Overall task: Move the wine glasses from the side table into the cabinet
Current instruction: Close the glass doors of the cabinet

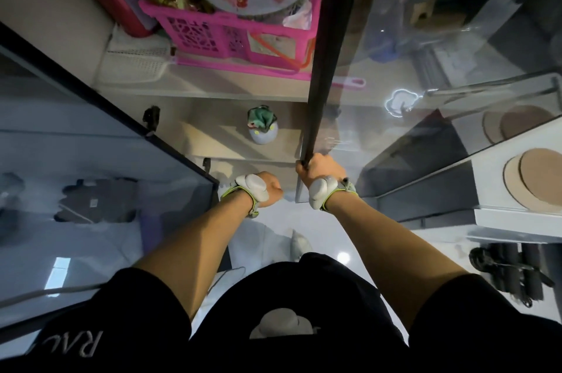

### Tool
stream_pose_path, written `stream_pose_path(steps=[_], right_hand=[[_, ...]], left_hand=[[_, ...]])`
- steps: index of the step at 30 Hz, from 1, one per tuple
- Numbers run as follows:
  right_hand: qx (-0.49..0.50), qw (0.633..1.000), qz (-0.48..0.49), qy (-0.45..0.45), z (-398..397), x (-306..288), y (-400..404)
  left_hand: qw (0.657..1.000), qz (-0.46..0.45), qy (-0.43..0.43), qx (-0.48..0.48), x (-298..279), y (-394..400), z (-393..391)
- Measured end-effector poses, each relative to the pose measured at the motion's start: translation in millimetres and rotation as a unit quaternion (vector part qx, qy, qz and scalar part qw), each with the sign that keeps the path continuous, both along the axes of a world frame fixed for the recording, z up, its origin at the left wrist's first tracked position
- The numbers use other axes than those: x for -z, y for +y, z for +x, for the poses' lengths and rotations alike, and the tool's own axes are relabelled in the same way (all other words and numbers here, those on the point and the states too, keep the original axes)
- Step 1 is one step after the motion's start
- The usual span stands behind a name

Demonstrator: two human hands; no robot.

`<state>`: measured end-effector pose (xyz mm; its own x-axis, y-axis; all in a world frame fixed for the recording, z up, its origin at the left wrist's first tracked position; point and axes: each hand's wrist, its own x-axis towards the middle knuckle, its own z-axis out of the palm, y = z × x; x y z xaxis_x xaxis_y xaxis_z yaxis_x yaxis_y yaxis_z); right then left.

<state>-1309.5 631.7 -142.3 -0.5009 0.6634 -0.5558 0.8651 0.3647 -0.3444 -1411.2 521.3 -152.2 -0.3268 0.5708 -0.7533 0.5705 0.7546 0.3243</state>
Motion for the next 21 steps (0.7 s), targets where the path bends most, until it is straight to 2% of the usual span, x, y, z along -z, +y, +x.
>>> stream_pose_path(steps=[15, 21], right_hand=[[0.013, 1.000, 0.009, 0.001, -22, 0, 20], [0.030, 0.999, 0.013, 0.000, -33, -1, 28]], left_hand=[[1.000, 0.000, 0.030, 0.007, -7, 9, -18], [0.999, 0.010, 0.023, -0.020, -7, 17, -21]])
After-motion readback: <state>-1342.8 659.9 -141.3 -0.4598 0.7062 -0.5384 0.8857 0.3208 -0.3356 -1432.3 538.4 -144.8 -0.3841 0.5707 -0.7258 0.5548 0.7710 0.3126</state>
